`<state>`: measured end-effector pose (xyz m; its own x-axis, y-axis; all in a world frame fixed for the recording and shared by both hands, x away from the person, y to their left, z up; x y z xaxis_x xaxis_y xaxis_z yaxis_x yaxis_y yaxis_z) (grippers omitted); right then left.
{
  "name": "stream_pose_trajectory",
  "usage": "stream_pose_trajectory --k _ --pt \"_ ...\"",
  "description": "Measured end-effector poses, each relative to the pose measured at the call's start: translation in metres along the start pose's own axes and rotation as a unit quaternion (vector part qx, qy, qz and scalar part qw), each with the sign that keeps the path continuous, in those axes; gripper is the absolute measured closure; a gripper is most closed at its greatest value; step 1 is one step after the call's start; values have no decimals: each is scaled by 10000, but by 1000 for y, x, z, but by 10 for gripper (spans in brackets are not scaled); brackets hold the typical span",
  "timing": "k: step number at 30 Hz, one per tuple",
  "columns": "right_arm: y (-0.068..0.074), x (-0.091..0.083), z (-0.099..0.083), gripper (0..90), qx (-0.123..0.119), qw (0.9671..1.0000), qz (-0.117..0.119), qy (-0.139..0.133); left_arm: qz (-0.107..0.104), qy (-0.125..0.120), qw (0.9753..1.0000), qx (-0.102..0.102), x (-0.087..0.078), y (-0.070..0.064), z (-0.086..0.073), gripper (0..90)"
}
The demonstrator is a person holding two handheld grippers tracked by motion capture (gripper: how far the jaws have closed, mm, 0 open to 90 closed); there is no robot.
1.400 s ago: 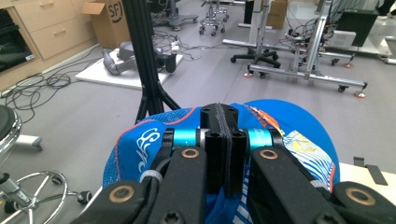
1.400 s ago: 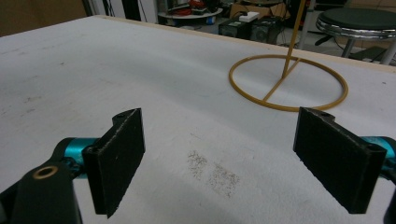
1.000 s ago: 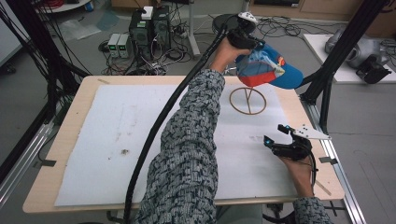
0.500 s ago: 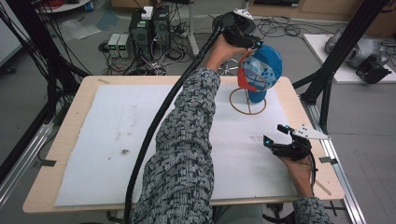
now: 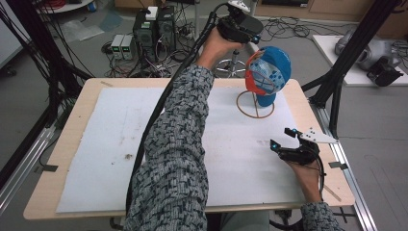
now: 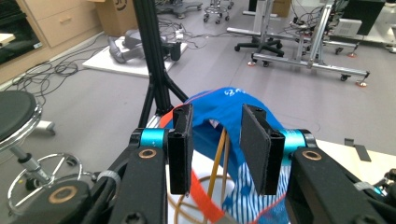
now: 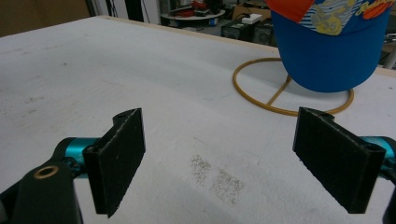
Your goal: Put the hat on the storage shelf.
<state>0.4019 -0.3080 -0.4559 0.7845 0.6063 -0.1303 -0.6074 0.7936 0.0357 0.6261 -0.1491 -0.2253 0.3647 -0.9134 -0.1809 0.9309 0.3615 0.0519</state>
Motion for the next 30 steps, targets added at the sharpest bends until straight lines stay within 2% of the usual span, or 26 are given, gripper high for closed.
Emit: stream_pose_trajectory --k 2,6,10,13,14,16,19,21,24,25,27,30 --pt "1 1 0 160 17 10000 21 -19 120 -131 9998 77 -10 1 0 646" --pt "2 4 1 161 16 10000 50 -42 60 210 9997 -69 -25 4 -8 618" --pt "3 8 3 161 3 9999 61 -99 155 418 9990 -2 -41 6 -11 593" --pt "2 13 5 160 -78 9998 51 -163 370 201 9990 136 -54 7 -9 596" --pt "3 13 5 159 -20 9998 57 -187 376 226 9990 115 -59 8 -11 592" --pt "1 14 6 159 -28 9997 52 -221 359 381 9986 58 -66 9 -15 583" --pt "-1 17 8 157 88 9996 10 -275 378 596 9975 53 -79 7 -18 537" --pt "-2 18 9 150 96 9995 -13 -302 418 608 9973 61 -82 7 -18 522" --pt "-3 20 10 141 126 9994 -51 -319 642 304 9973 197 -94 6 -16 518" --pt "-4 21 11 137 135 9993 -55 -354 648 359 9972 99 -99 6 -18 502" --pt "-3 21 11 135 149 9993 -55 -345 638 508 9967 52 -107 5 -21 486" --pt "-3 23 12 129 157 9992 -74 -356 765 489 9956 218 -119 3 -23 479"
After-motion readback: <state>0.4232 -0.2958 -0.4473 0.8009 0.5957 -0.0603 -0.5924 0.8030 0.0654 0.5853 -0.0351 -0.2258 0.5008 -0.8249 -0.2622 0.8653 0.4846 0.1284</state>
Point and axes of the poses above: each handheld gripper's, and its own axes: x roughly forward along the jaws, z roughly out of its top, y roughly to its left, the point moved 9 cm from there along x, roughly forward along the jaws, and after that the axes turned 11 degrees about -y, right-handed, at the moved point
